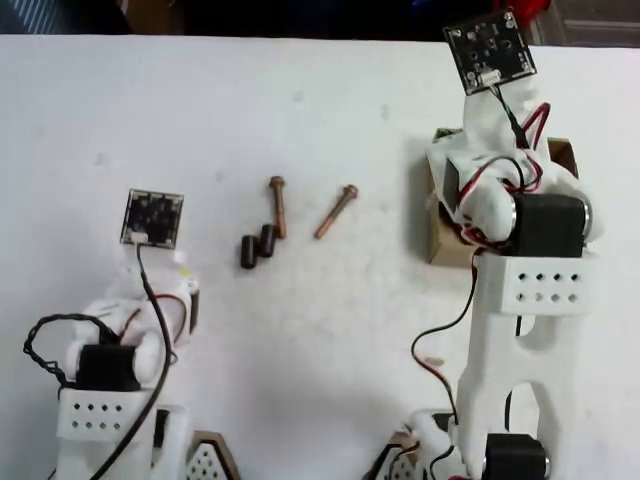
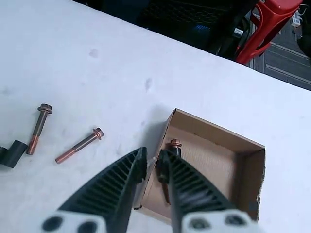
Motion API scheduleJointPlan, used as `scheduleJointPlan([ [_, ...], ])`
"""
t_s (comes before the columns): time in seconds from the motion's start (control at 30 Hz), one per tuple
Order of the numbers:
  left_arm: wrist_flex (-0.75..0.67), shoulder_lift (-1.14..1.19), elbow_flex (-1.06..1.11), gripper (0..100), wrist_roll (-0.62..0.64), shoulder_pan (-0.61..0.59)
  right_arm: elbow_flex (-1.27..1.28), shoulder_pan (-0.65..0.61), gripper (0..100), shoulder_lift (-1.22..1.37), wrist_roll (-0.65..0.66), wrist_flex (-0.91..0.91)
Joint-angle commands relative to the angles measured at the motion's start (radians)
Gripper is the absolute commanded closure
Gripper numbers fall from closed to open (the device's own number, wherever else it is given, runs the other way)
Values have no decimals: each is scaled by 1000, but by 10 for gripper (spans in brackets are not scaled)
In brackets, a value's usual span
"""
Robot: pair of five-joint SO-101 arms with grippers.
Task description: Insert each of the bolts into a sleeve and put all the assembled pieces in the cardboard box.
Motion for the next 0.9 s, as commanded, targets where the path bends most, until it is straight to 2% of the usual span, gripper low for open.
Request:
scheduleJointPlan([
  [0.0,-25,-10,-9,977,-9,-2,-51,-10,964,-31,11,-1],
  [0.13,-26,-10,-9,977,-9,-2,-51,-10,957,-31,11,-4],
  [0.4,-26,-10,-8,977,-9,-2,-51,-10,732,-31,18,-2],
  [0.5,-26,-10,-8,977,-9,-2,-51,-10,688,-31,18,1],
  [0.7,-26,-10,-8,977,-9,-2,-51,-10,714,-31,15,2],
  [0.87,-26,-10,-8,977,-9,-2,-51,-10,881,-31,12,-1],
])
